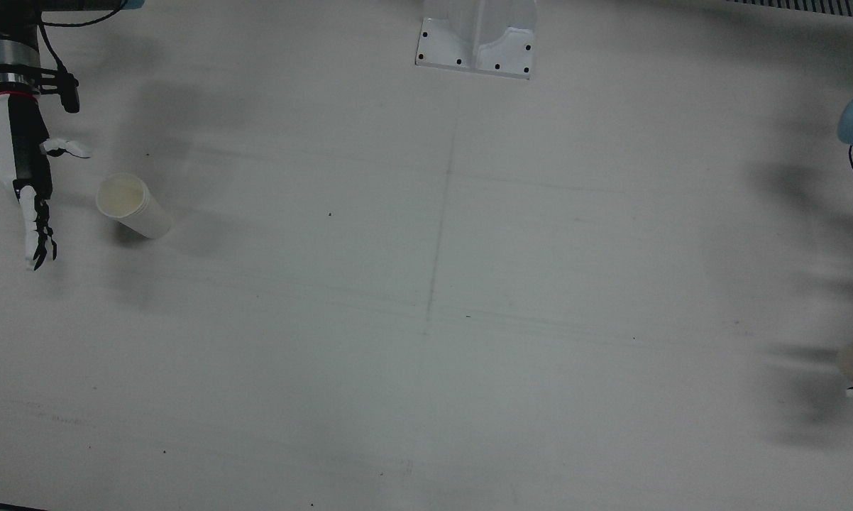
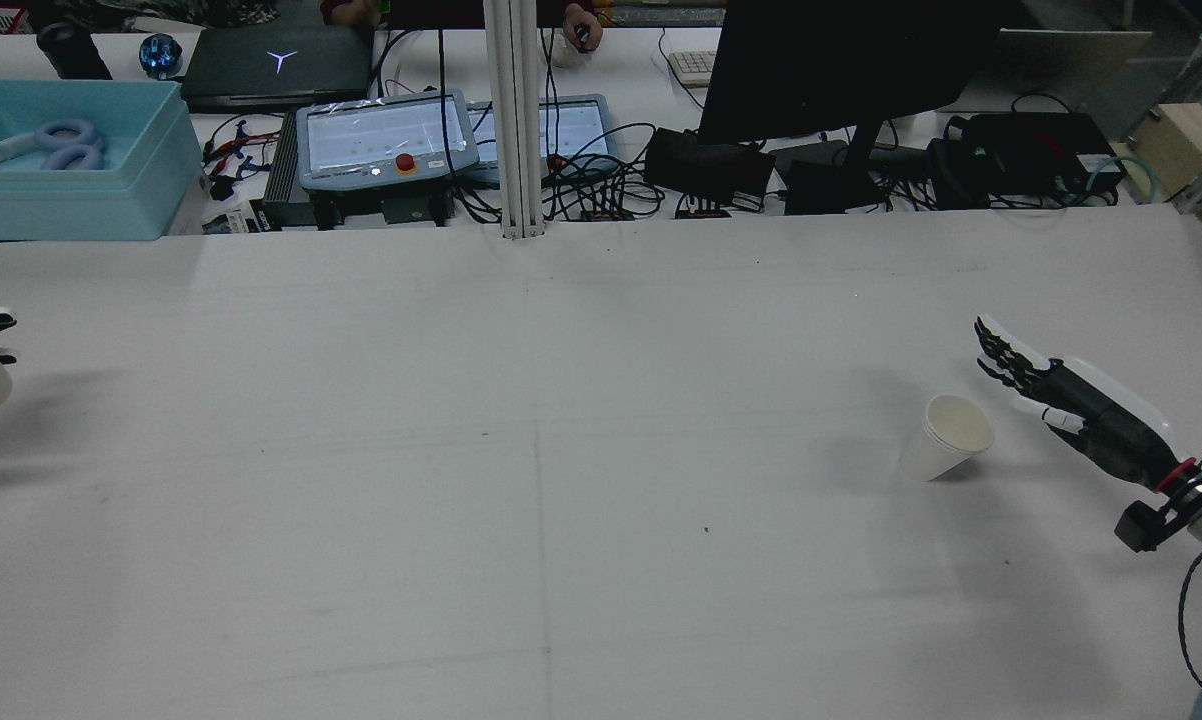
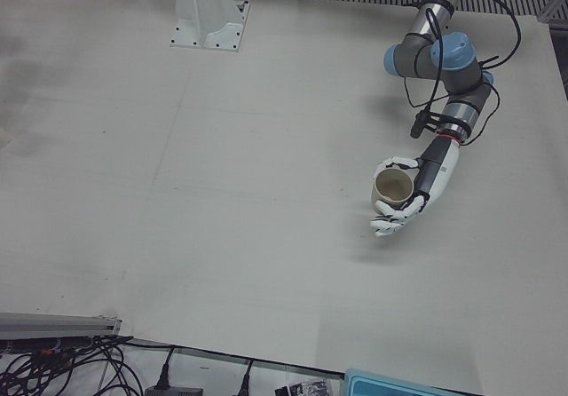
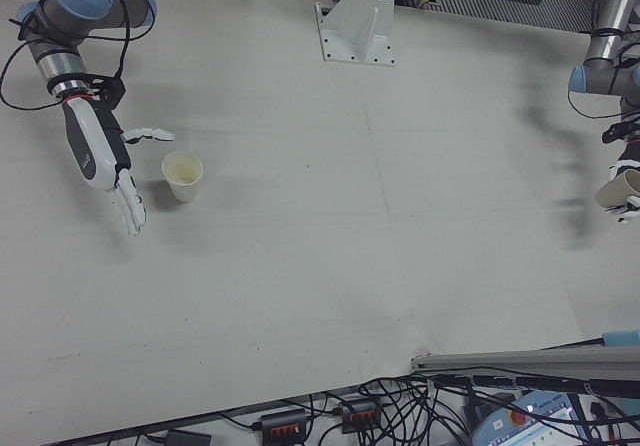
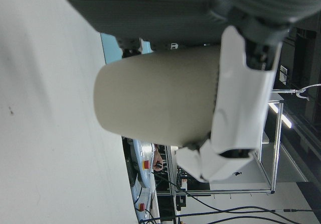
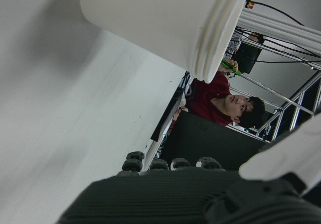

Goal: Pour water
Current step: 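Lower the open right hand beside the white paper cup, then close the right hand fingers around the white paper cup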

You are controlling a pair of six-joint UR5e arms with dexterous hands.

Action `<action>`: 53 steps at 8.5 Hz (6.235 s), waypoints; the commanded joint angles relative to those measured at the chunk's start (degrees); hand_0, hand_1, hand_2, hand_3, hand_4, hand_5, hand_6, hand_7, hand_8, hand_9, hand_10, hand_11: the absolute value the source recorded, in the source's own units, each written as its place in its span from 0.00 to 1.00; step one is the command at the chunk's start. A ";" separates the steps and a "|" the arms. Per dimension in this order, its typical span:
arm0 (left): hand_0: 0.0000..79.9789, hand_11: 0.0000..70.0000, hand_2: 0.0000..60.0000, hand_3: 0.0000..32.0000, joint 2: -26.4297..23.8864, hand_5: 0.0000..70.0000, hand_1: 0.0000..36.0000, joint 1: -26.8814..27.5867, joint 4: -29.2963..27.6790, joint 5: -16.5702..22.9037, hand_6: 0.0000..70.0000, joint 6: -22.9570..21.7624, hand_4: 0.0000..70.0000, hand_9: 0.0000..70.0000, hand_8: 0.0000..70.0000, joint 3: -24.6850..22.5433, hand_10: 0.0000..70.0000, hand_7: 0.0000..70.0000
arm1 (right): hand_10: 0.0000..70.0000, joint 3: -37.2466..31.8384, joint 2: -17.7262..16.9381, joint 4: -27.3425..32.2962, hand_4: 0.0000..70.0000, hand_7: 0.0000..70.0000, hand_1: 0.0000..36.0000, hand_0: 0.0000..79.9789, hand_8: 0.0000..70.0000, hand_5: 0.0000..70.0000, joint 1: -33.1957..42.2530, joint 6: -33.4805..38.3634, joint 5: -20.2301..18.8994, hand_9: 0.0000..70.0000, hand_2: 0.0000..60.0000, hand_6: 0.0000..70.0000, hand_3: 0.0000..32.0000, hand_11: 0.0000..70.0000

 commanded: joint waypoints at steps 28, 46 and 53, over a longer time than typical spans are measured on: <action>1.00 0.50 1.00 0.00 -1.14 1.00 1.00 -7.85 5.36 13.28 0.40 -0.79 0.37 0.33 0.27 -2.52 0.31 0.43 | 0.00 0.46 -6.16 9.37 0.00 0.02 0.39 0.55 0.00 0.05 -19.03 -1.78 28.75 0.00 0.29 0.00 0.00 0.00; 1.00 0.49 1.00 0.00 -1.22 1.00 1.00 -7.77 3.60 13.46 0.40 -0.79 0.36 0.33 0.27 -1.03 0.30 0.43 | 0.00 -5.02 1.22 1.48 0.00 0.00 0.33 0.50 0.00 0.02 -18.06 -0.73 28.75 0.00 0.30 0.01 0.00 0.00; 1.00 0.49 1.00 0.00 -1.22 1.00 1.00 -7.68 3.78 13.46 0.41 -0.70 0.37 0.33 0.27 -1.03 0.30 0.43 | 0.02 -5.02 4.11 1.48 0.01 0.03 0.32 0.50 0.00 0.02 -17.62 -1.16 28.75 0.00 0.31 0.02 0.00 0.04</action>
